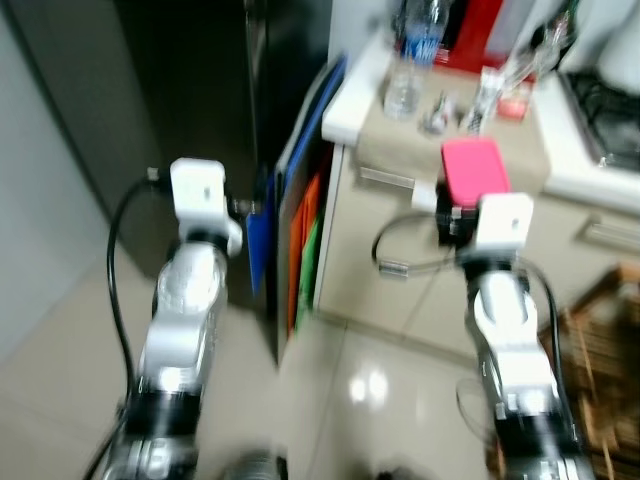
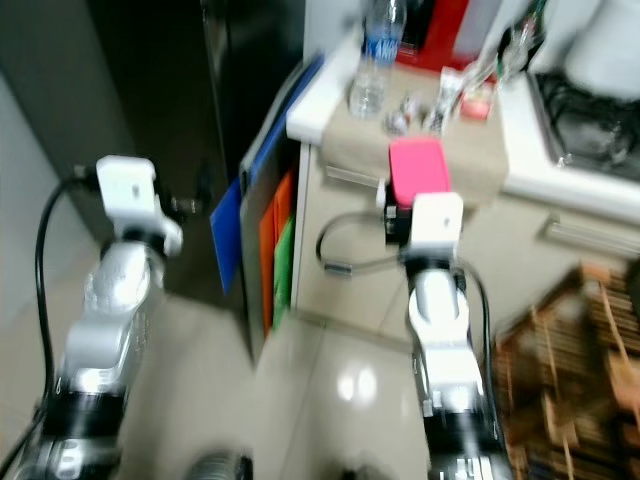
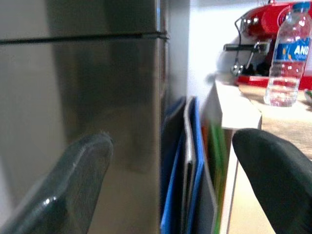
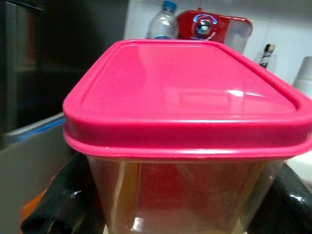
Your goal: Restocking fridge
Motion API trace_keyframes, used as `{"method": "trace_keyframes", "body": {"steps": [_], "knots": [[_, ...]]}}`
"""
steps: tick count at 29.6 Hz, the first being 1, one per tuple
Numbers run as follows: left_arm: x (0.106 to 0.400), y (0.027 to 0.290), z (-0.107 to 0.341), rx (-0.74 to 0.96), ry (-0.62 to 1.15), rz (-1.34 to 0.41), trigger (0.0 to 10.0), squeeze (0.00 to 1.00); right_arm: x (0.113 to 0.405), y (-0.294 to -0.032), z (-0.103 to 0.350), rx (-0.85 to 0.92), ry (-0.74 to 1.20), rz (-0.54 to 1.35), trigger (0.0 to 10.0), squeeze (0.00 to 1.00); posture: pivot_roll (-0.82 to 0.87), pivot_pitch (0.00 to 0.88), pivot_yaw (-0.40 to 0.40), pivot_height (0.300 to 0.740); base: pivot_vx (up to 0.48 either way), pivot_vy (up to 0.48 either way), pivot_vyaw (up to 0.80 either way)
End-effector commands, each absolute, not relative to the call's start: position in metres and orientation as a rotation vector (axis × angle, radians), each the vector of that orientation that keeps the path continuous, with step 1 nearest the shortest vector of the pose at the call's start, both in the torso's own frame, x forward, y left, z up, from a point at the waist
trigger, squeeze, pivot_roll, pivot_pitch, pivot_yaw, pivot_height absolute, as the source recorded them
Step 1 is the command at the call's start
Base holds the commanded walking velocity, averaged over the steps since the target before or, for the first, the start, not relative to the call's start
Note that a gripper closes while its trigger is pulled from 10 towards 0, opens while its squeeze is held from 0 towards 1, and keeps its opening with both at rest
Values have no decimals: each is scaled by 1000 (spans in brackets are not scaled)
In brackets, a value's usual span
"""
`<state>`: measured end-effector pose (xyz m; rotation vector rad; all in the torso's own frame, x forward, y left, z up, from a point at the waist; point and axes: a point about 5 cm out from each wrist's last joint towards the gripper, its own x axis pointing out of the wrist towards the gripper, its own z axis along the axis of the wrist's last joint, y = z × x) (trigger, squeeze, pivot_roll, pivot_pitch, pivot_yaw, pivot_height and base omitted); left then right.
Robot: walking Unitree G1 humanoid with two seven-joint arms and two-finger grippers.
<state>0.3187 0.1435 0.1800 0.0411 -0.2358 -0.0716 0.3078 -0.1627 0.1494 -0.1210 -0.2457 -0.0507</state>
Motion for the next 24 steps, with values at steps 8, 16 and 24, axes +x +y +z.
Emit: {"method": "trace_keyframes", "body": {"steps": [8,16,24], "knots": [[319,137,179,39,-243,-102,10000,0,308,-166,149,-138,-231,-66,10000,0,-25,0,-1,740,-140,0,-356],[317,134,178,64,-245,-114,10000,0,309,-165,148,-146,-218,-46,10000,0,-28,0,-2,740,0,0,0],[315,132,177,53,-252,-119,10000,0,311,-166,147,-147,-212,-38,10000,0,-27,0,-12,740,0,-429,0]]}}
